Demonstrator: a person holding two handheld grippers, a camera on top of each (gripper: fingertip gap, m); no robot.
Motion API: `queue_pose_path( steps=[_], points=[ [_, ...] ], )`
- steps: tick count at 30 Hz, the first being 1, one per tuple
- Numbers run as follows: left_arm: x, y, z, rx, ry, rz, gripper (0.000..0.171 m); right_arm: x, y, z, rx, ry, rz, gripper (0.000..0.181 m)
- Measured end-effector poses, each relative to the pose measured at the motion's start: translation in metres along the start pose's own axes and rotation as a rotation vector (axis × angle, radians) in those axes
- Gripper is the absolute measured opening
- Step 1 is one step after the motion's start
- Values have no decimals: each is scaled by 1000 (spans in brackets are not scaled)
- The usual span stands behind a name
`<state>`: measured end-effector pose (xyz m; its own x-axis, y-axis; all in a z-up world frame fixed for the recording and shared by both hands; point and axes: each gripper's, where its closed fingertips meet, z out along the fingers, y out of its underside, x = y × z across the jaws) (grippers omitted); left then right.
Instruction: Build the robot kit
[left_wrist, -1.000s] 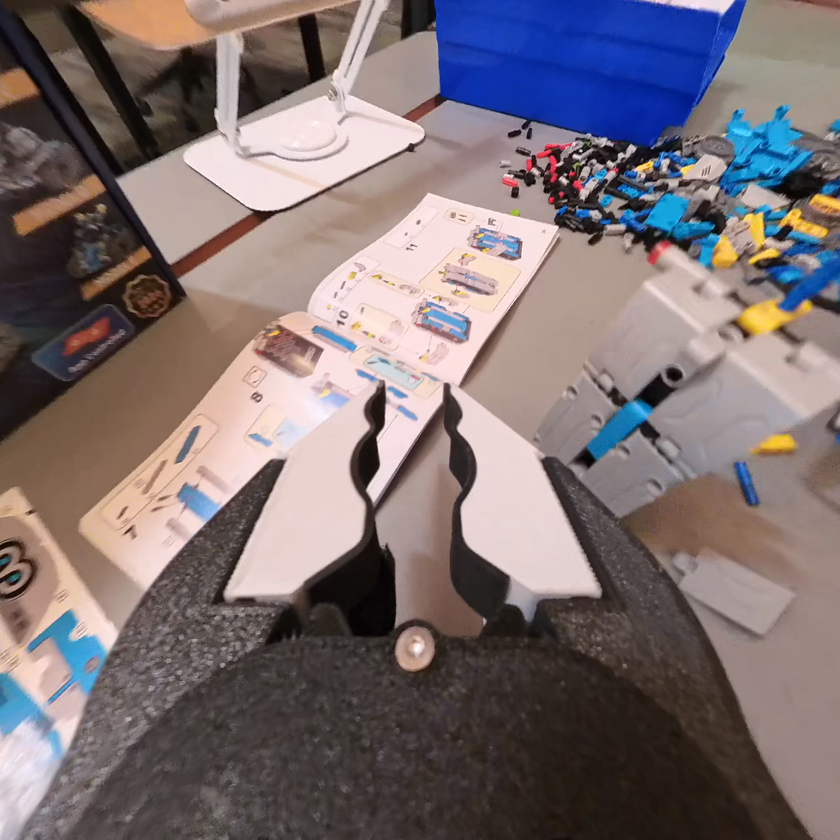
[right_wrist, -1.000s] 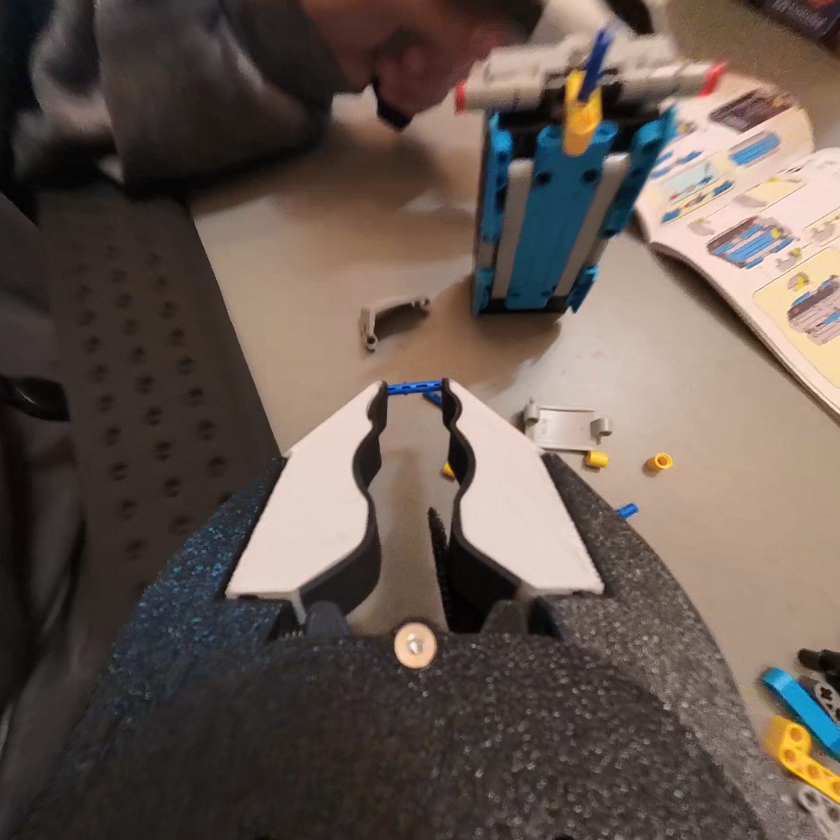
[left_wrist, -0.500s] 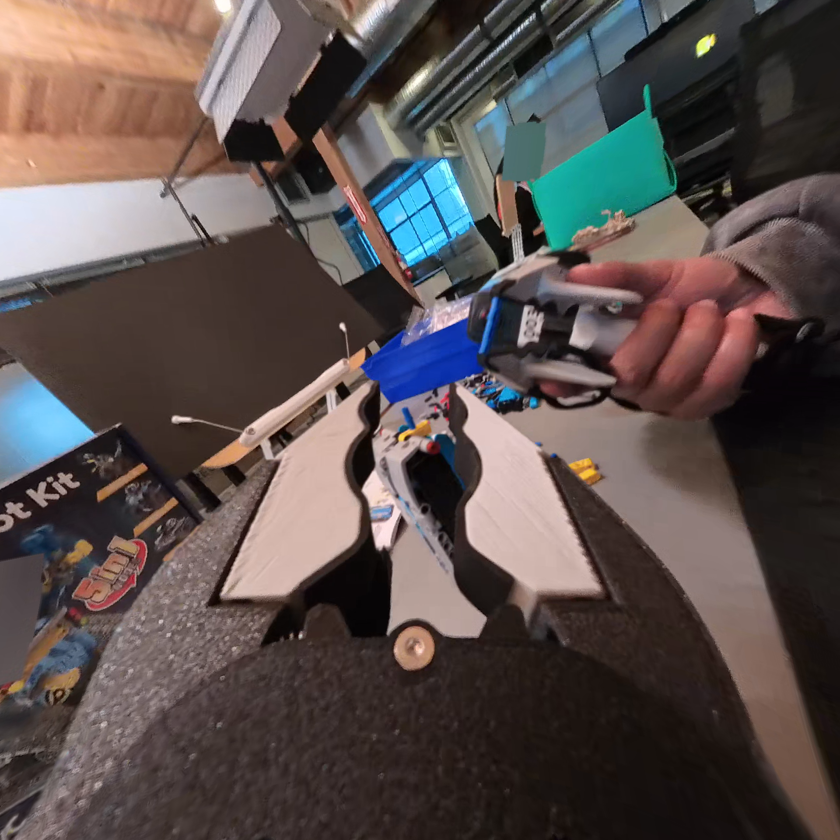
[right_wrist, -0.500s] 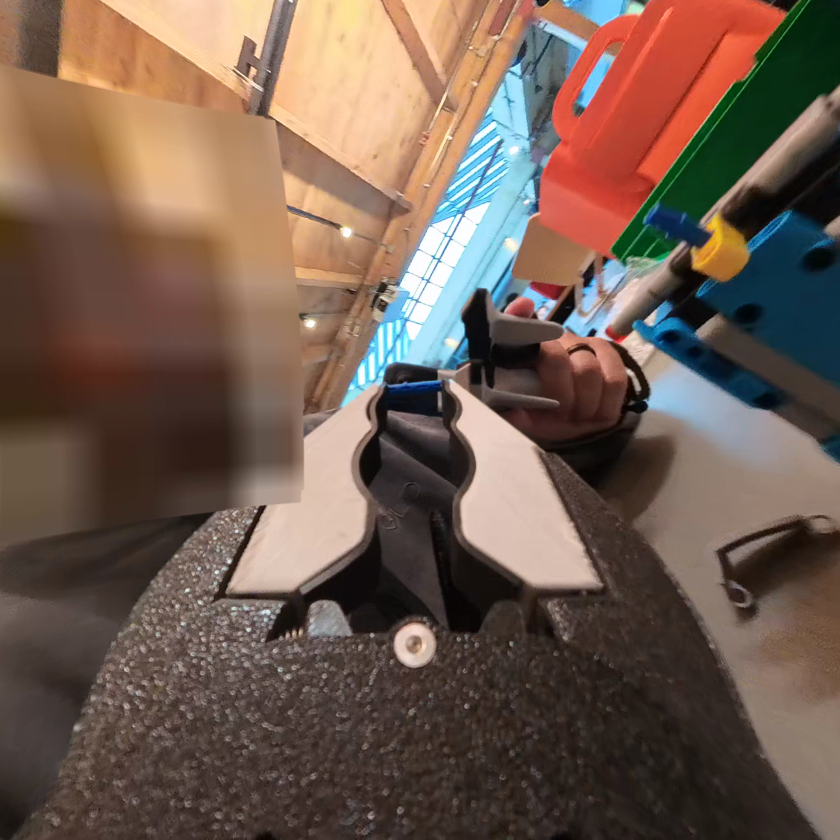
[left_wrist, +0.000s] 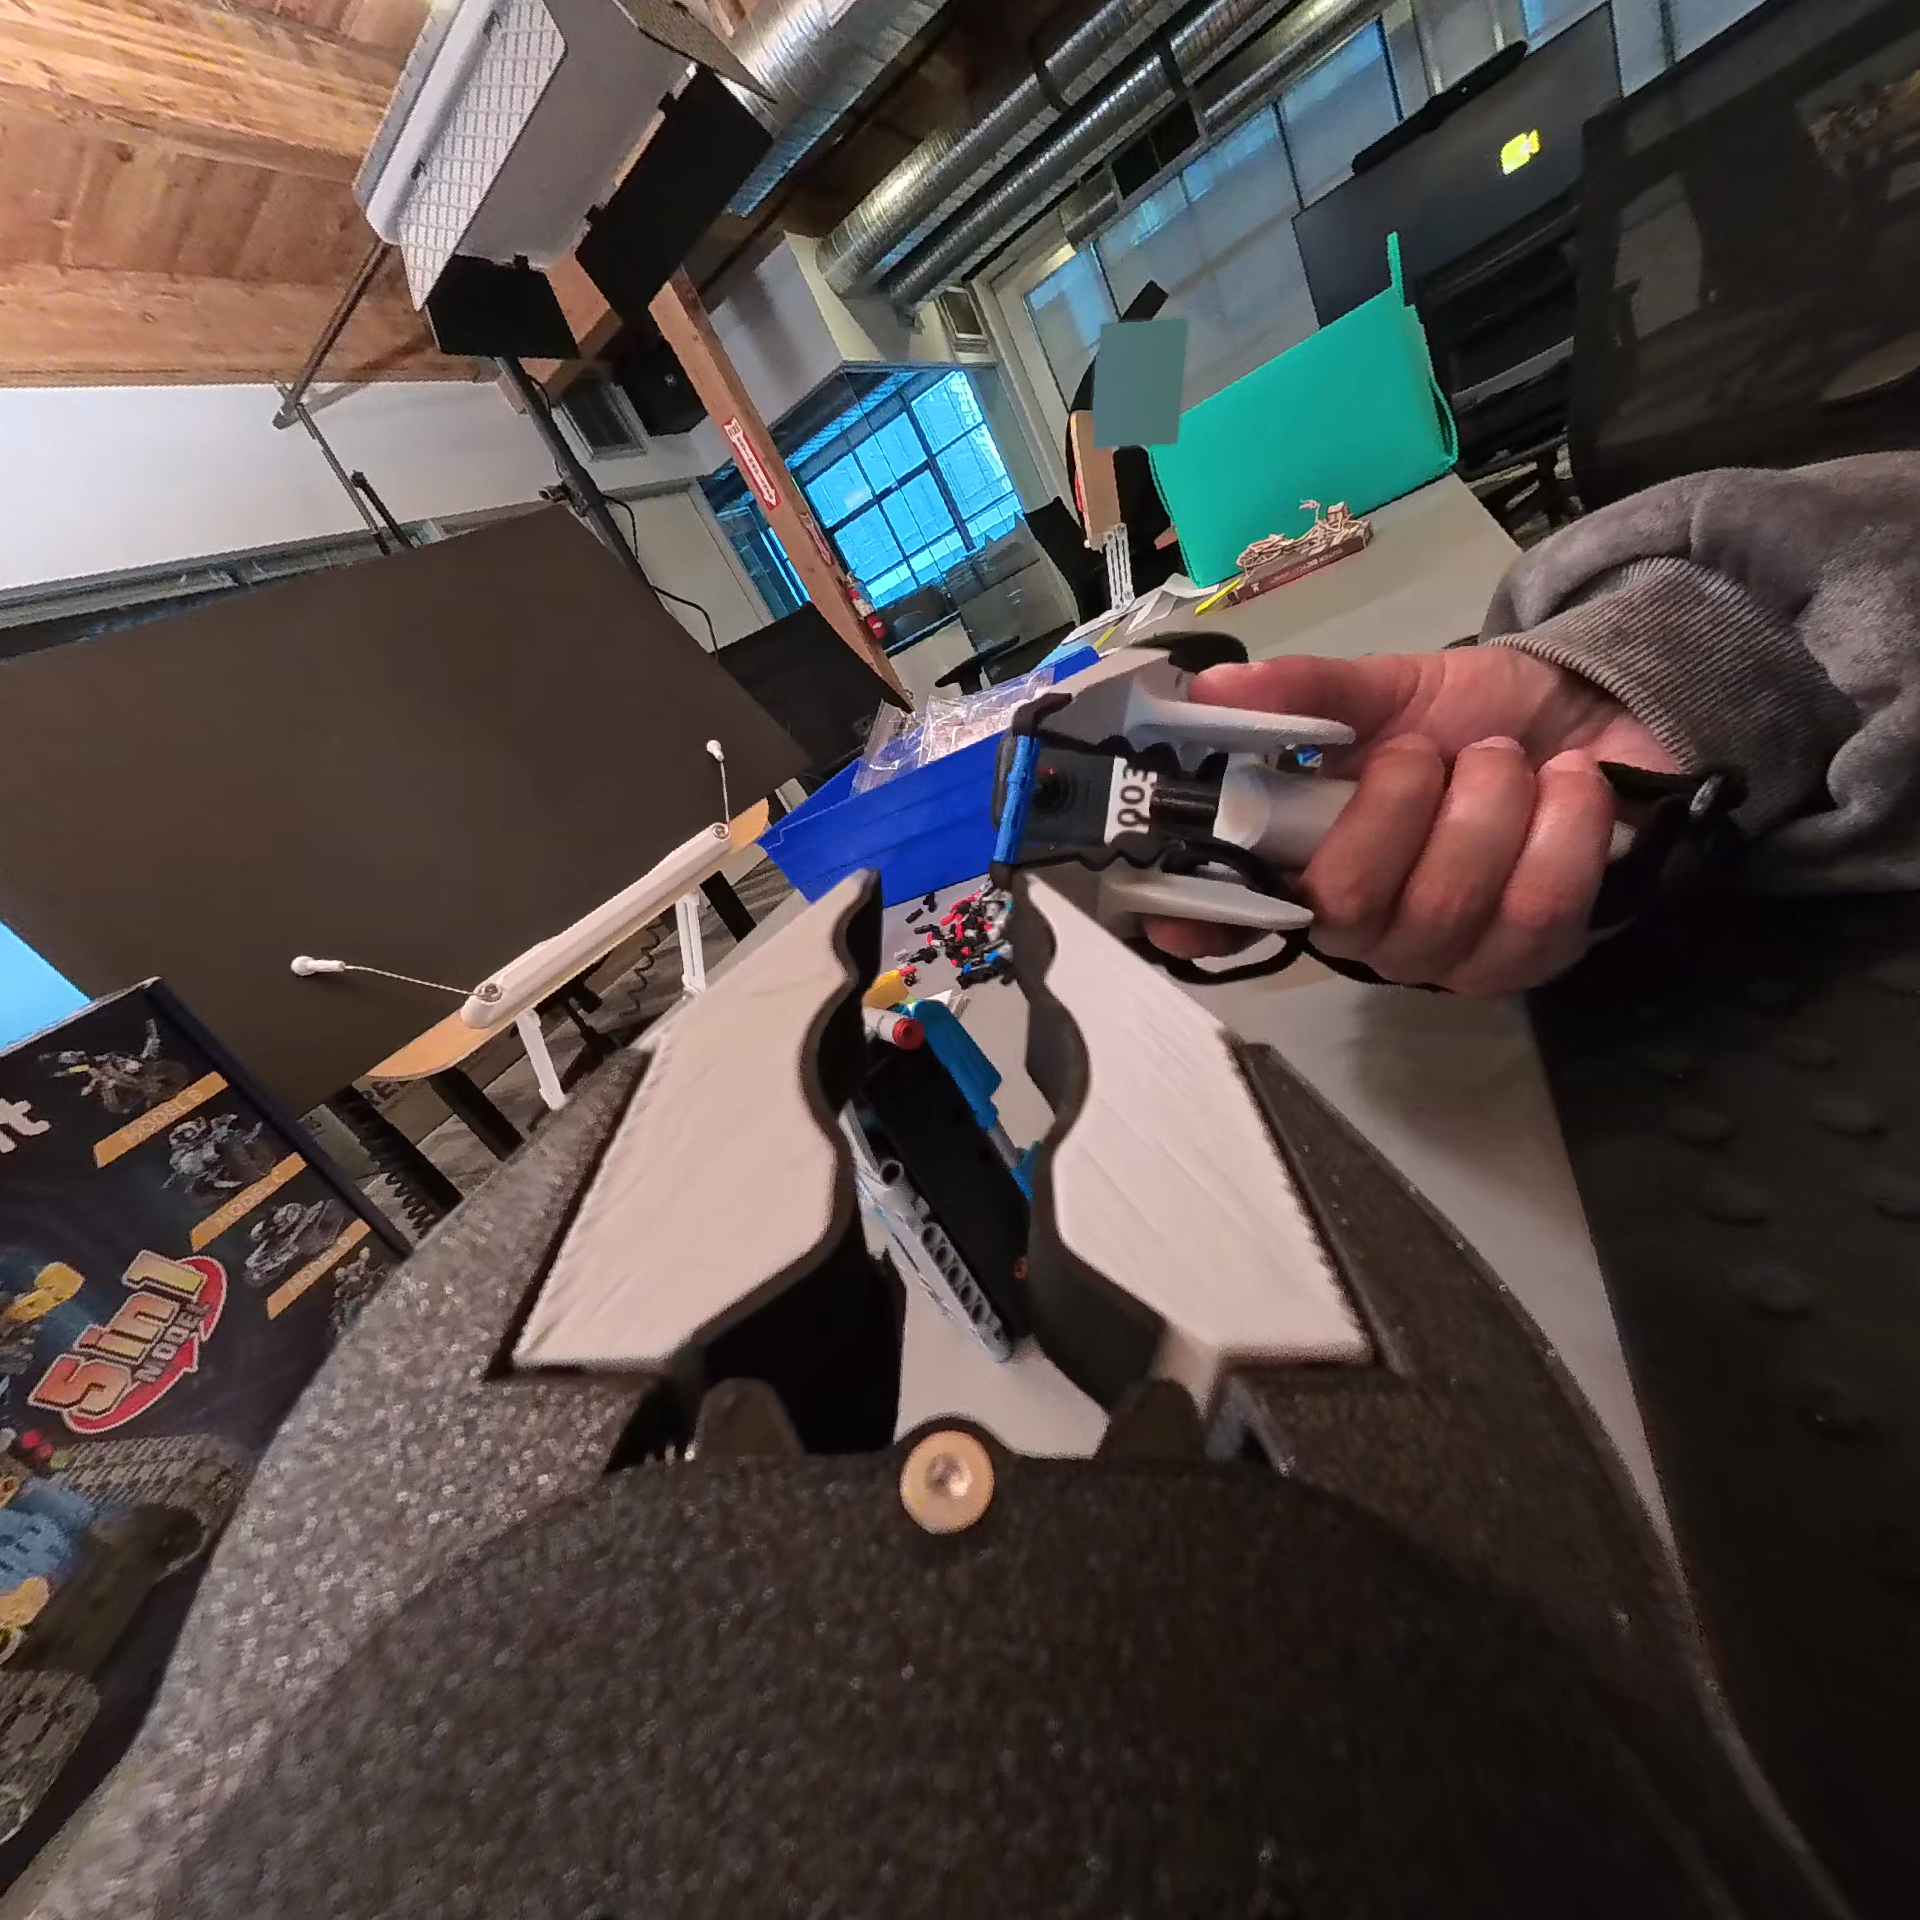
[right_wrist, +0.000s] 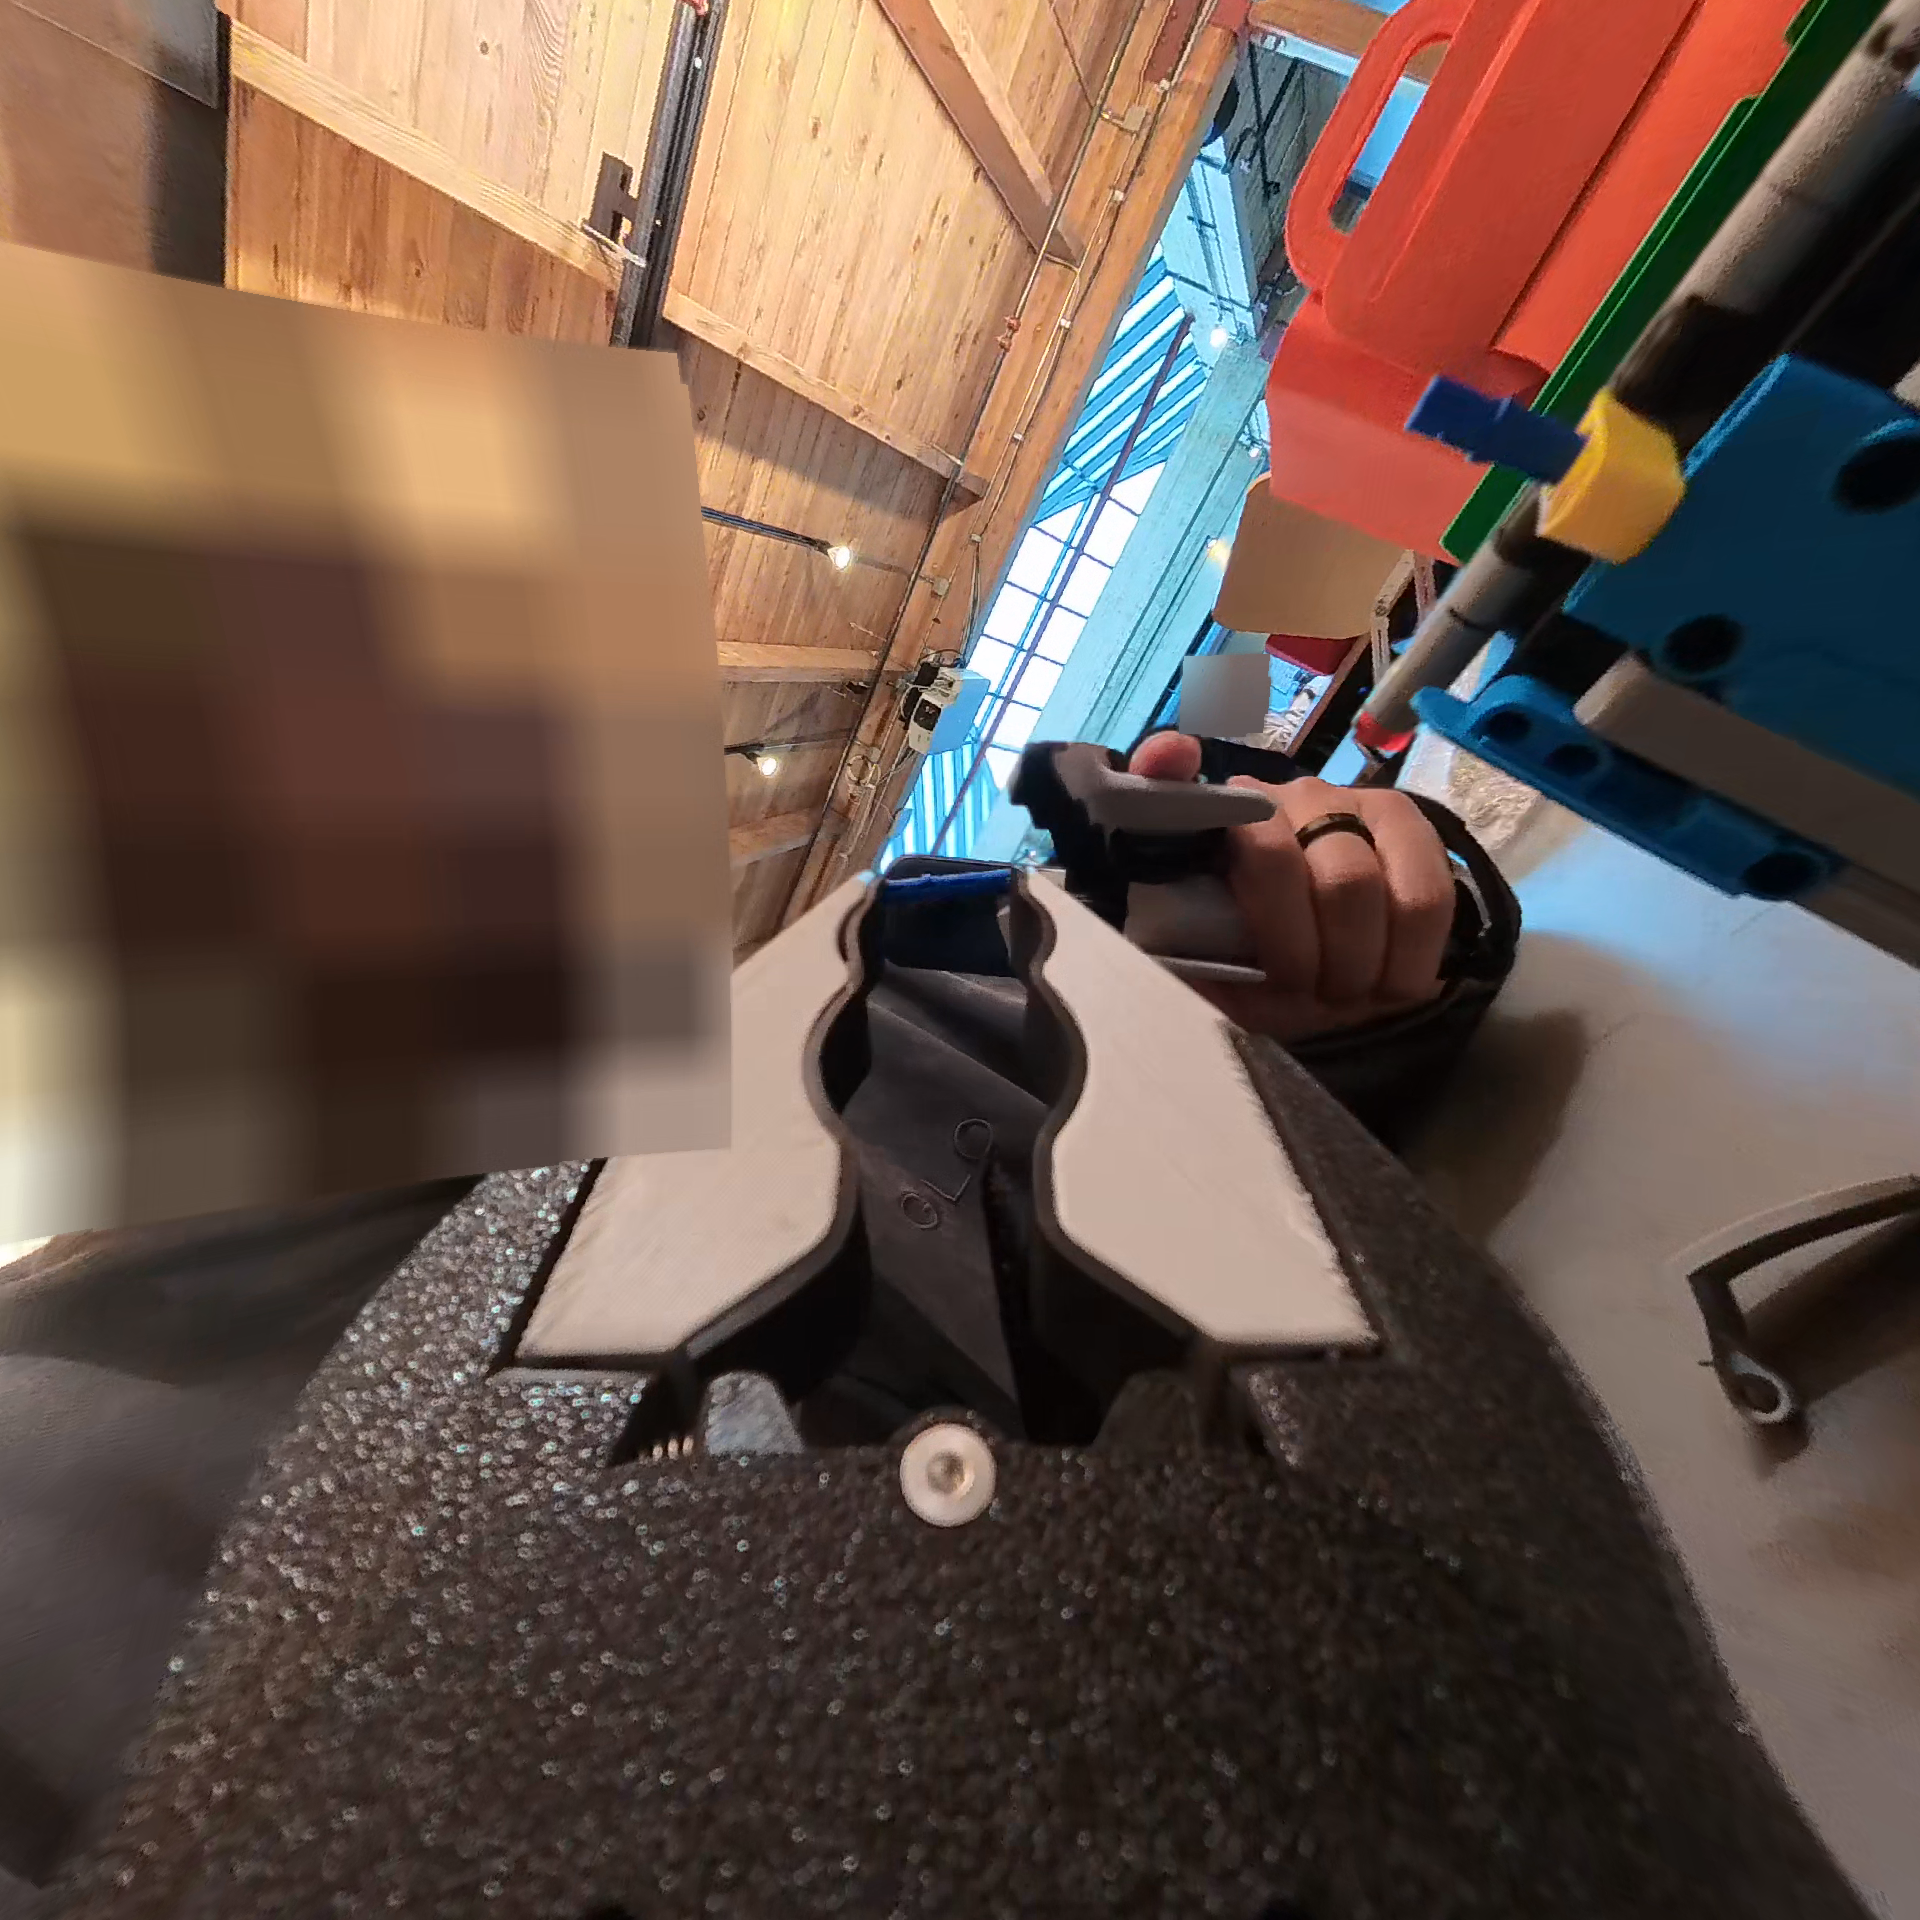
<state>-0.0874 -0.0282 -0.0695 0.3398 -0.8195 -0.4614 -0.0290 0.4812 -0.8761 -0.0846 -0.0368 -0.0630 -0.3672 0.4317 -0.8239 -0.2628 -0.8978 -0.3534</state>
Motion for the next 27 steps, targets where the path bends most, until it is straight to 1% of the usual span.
queue_pose_path(
  steps=[2,4,6,8,12,13,14,15,16,18,23,25,27],
  points=[
    [-1,4,0,-17,0,-10,24,0,-2,-3,-4,18,-23,23],
    [-10,12,-1,-44,-29,-36,24,-3,-8,-11,10,37,-55,23],
    [-30,29,-2,-104,-86,-93,23,-2,-18,-23,36,79,-93,23],
    [-52,55,-3,-190,-144,-188,23,2,-30,-38,72,143,-129,23],
    [-86,111,-9,-374,-211,-492,22,20,-54,-74,101,407,-325,23],
    [-91,119,-11,-401,-211,-561,21,23,-60,-82,104,466,-377,24],
    [-99,125,-16,-413,-242,-606,16,25,-65,-90,105,526,-433,23],
    [-110,131,-22,-419,-306,-629,11,29,-70,-97,101,590,-488,23],
    [-117,135,-26,-426,-344,-641,10,33,-74,-104,98,653,-540,23],
    [-118,146,-28,-476,-345,-673,10,38,-82,-111,100,730,-609,23],
    [-103,168,-20,-597,-246,-779,17,45,-87,-113,89,773,-639,23],
    [-99,172,-19,-612,-210,-820,18,47,-91,-116,108,776,-619,23],
    [-103,170,-20,-584,-219,-846,18,47,-94,-120,136,764,-587,23]
  ],
)
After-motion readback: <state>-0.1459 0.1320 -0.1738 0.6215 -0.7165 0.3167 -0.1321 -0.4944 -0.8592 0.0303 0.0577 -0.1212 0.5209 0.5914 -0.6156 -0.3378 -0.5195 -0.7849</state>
